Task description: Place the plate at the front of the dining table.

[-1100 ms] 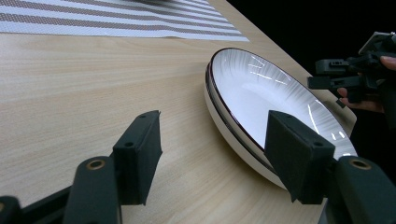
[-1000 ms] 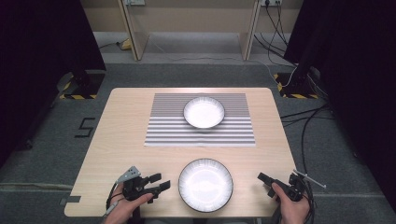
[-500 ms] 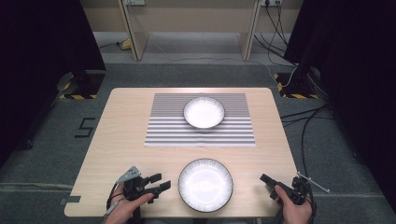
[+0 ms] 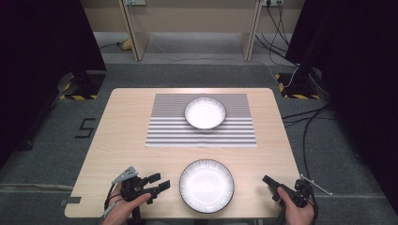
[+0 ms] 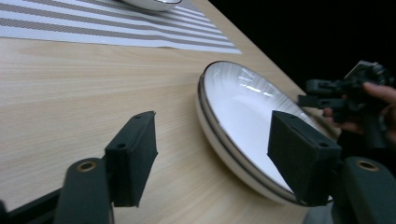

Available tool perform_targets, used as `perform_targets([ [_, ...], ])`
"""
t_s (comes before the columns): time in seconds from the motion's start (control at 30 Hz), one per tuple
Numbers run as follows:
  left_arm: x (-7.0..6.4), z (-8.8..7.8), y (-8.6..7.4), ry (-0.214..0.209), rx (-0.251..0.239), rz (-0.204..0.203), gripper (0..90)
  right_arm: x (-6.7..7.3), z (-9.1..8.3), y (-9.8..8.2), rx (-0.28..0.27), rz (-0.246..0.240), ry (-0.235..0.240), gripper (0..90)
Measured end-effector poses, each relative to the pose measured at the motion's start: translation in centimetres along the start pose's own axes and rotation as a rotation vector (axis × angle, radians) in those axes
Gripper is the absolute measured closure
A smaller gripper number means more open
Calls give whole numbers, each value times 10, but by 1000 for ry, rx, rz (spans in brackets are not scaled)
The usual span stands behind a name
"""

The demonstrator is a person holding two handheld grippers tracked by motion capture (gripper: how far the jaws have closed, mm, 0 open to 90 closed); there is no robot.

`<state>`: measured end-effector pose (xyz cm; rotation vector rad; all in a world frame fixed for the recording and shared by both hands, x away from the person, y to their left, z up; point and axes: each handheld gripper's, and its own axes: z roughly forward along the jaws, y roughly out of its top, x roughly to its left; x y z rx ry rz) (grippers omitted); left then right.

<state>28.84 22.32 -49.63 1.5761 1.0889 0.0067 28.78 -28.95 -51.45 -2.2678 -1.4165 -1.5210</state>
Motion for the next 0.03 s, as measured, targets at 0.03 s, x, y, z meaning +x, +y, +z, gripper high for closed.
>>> perform_targets([
  [0.03,-4,-2,3,-11,-5,-8,262,0,0,0,-4,-1,-1,447],
])
